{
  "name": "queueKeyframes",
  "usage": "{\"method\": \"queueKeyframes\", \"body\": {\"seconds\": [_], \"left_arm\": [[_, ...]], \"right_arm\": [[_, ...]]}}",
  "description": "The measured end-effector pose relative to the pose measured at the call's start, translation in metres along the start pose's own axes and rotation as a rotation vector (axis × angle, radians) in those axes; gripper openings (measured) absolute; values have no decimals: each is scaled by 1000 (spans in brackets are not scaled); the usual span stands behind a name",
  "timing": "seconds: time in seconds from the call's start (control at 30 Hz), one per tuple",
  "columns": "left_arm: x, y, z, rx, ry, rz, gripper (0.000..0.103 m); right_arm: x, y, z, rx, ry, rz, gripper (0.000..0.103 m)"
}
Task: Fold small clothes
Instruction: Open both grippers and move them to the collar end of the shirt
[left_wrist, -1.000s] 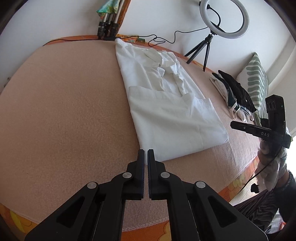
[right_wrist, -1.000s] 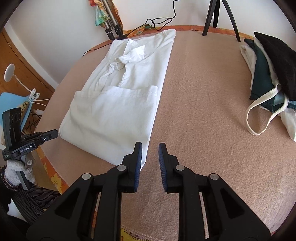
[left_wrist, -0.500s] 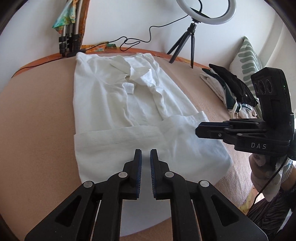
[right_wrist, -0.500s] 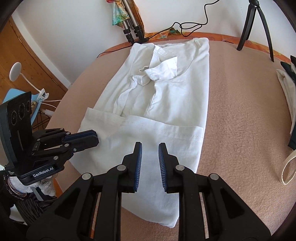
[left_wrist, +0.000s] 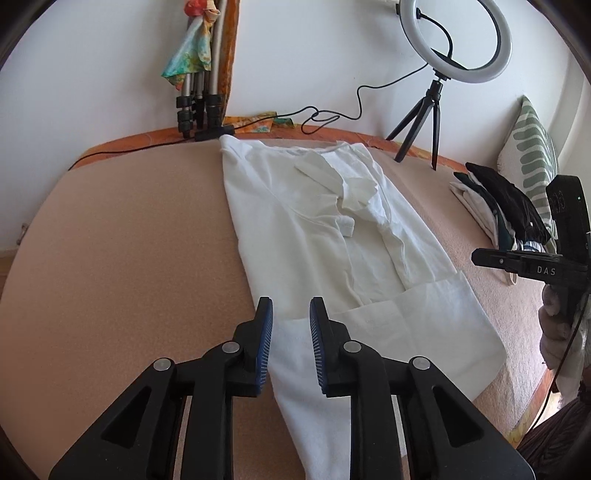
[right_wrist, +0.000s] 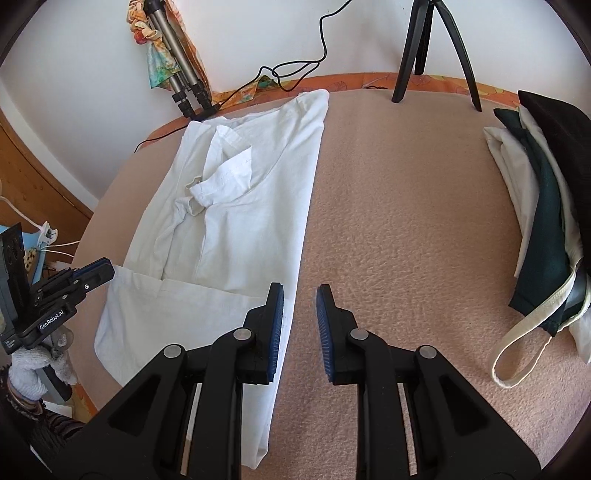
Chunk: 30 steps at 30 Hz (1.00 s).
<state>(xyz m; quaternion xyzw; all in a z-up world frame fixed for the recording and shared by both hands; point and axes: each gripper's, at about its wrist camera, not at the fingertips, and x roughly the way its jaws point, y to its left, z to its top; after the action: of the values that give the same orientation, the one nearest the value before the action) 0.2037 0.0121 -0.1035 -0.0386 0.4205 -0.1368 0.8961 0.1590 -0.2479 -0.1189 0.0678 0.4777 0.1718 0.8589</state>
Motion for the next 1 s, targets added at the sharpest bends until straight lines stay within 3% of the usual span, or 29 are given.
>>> {"method": "queueKeyframes", "body": {"seconds": [0.03, 0.1, 0.23, 0.4, 0.63, 0.8, 1.0], "left_arm": [[0, 5, 5, -18, -17, -2, 39], [1, 16, 15, -60, -49, -30, 42], [20, 32, 39, -70, -43, -53, 46], [47, 51, 73, -86, -26, -61, 46], [91, 90, 115, -132, -11, -72, 46], [116, 106, 133, -151, -12, -118, 46], [135, 103, 147, -88, -5, -109, 46]], "right_arm": [[-3, -2, 5, -1, -13, 2, 27], [-7, -4, 16, -5, -42, 7, 39], [-2, -7, 42, -37, -63, 43, 49], [24, -11, 78, -84, -39, 39, 49], [65, -34, 131, -44, -14, 102, 49], [97, -44, 166, -21, -23, 135, 49], [126, -46, 190, -37, -20, 146, 49]]}}
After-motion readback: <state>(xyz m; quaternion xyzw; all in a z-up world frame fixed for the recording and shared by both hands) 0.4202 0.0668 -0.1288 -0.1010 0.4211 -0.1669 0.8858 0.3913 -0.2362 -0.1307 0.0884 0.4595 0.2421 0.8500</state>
